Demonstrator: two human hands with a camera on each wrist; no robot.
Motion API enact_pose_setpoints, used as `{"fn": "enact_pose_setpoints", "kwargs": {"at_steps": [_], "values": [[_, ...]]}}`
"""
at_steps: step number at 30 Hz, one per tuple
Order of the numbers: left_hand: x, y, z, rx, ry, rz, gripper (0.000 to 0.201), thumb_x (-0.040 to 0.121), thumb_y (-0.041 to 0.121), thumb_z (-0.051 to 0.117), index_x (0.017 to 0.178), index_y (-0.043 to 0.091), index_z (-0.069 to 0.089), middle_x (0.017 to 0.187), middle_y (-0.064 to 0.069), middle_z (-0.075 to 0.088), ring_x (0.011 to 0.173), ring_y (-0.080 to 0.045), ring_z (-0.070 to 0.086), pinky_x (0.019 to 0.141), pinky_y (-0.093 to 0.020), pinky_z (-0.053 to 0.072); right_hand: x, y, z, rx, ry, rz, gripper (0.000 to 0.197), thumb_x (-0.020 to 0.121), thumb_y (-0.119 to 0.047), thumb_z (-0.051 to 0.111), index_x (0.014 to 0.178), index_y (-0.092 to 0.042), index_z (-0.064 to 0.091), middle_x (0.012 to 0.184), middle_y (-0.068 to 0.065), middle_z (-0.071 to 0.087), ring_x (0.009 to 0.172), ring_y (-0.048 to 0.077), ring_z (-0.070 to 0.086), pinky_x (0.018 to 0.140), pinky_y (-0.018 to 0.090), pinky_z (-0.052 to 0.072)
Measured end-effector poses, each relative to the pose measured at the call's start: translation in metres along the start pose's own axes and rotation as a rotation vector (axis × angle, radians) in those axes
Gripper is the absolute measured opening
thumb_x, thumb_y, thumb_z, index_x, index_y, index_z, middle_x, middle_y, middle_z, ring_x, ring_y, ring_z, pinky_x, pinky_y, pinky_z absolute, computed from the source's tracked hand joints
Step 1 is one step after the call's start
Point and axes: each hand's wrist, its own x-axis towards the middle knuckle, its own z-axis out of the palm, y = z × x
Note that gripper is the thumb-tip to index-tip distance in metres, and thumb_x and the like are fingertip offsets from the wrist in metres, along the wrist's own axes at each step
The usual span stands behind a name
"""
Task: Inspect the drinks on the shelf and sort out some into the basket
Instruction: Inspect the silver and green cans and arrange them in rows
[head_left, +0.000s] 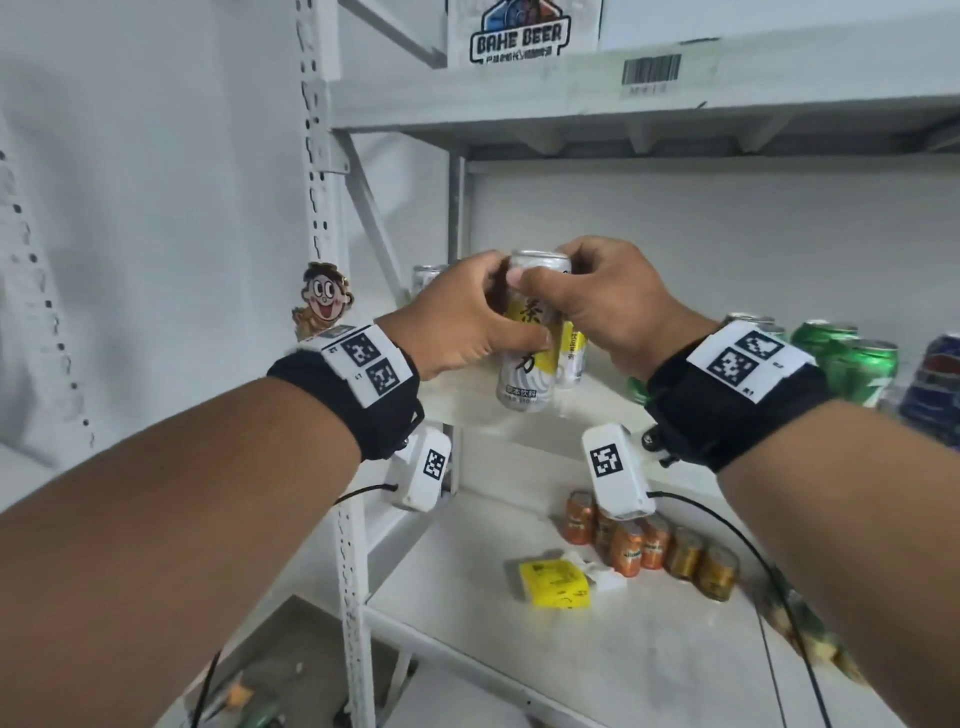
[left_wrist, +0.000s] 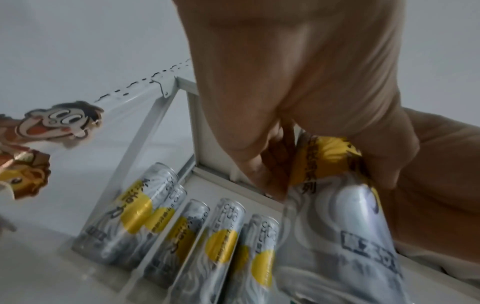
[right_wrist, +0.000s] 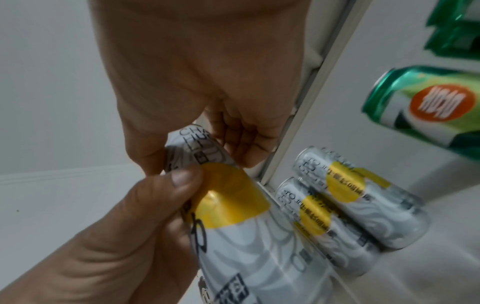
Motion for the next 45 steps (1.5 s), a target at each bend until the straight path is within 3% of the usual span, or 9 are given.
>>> {"fn": "enact_pose_setpoints", "kwargs": {"at_steps": [4,9,15,21,25,36,39,42,45], "values": [[0.015,-0.011,-0.032,0.09,0.059,0.056,0.066,0.057,0.029,0.097,0.115,0.015,0.069,0.105,-0.001,0.082,0.096,-0.016,0.08,0.08,-0.032,0.065,0.021,-0.003,0.025,-0.095,-0.008,-0.02,0.045,0.082,-0.037,0.088,0.103,-0.001,0.07,0.089,0.012,0.075,0.07,0.014,0.067,0.067,0.034,0.058],[0.051,-0.036,-0.072,0.226,0.068,0.008,0.066,0.049,0.046,0.089,0.106,0.022,0.068,0.091,0.002,0.08,0.08,-0.009,0.077,0.07,-0.029,0.064,0.061,0.001,0.049,-0.26,0.05,-0.043,0.049,0.097,-0.056,0.066,0.102,-0.007,0.073,0.102,0.016,0.075,0.091,0.029,0.07,0.09,0.051,0.059],[0.096,-0.069,-0.119,0.344,0.015,-0.056,0.052,0.059,0.046,0.089,0.101,0.021,0.072,0.087,0.003,0.078,0.071,-0.005,0.073,0.066,-0.03,0.058,0.128,0.027,0.067,-0.697,0.081,-0.132,0.014,0.096,-0.031,0.07,0.098,-0.018,0.074,0.095,-0.003,0.072,0.091,0.018,0.068,0.071,0.027,0.049],[0.117,-0.086,-0.14,0.394,-0.062,-0.045,0.045,0.058,0.044,0.088,0.094,0.02,0.076,0.091,-0.001,0.08,0.086,-0.019,0.078,0.082,-0.045,0.066,0.178,0.047,0.094,-1.082,-0.034,-0.08,0.035,0.089,-0.036,0.073,0.116,-0.013,0.073,0.118,0.006,0.07,0.109,0.025,0.063,0.083,0.026,0.041],[0.121,-0.093,-0.147,0.412,-0.108,-0.039,0.049,0.055,0.048,0.088,0.093,0.019,0.076,0.09,-0.001,0.08,0.084,-0.019,0.078,0.081,-0.045,0.066,0.194,0.057,0.103,-1.234,-0.074,0.039,0.041,0.092,-0.044,0.068,0.115,-0.01,0.07,0.118,0.012,0.068,0.109,0.03,0.062,0.088,0.034,0.051],[0.122,-0.099,-0.153,0.386,-0.166,-0.029,0.042,0.063,0.044,0.093,0.095,0.022,0.076,0.091,0.002,0.08,0.086,-0.016,0.077,0.08,-0.044,0.067,0.188,0.059,0.112,-1.372,-0.073,0.088,0.029,0.085,-0.038,0.073,0.089,-0.012,0.062,0.09,0.01,0.057,0.085,0.03,0.055,0.078,0.035,0.051],[0.12,-0.098,-0.153,0.376,-0.17,-0.024,0.049,0.057,0.05,0.09,0.094,0.022,0.076,0.091,0.002,0.08,0.086,-0.017,0.077,0.08,-0.044,0.068,0.188,0.06,0.109,-1.298,-0.067,0.052,0.031,0.087,-0.034,0.075,0.104,-0.012,0.062,0.1,0.008,0.062,0.087,0.025,0.056,0.07,0.031,0.041],[0.117,-0.096,-0.154,0.383,-0.177,-0.015,0.05,0.056,0.052,0.089,0.094,0.021,0.077,0.091,0.002,0.08,0.086,-0.017,0.077,0.083,-0.046,0.067,0.185,0.059,0.105,-1.154,-0.116,0.014,0.054,0.08,-0.039,0.083,0.123,-0.023,0.055,0.11,0.001,0.052,0.096,0.024,0.057,0.078,0.034,0.046],[0.113,-0.094,-0.155,0.403,-0.177,-0.002,0.05,0.056,0.054,0.088,0.093,0.022,0.077,0.09,0.003,0.08,0.086,-0.017,0.077,0.083,-0.047,0.067,0.179,0.057,0.11,-1.311,-0.241,-0.004,0.036,0.081,-0.041,0.08,0.108,-0.034,0.058,0.091,-0.012,0.055,0.098,0.022,0.058,0.087,0.037,0.039]]}}
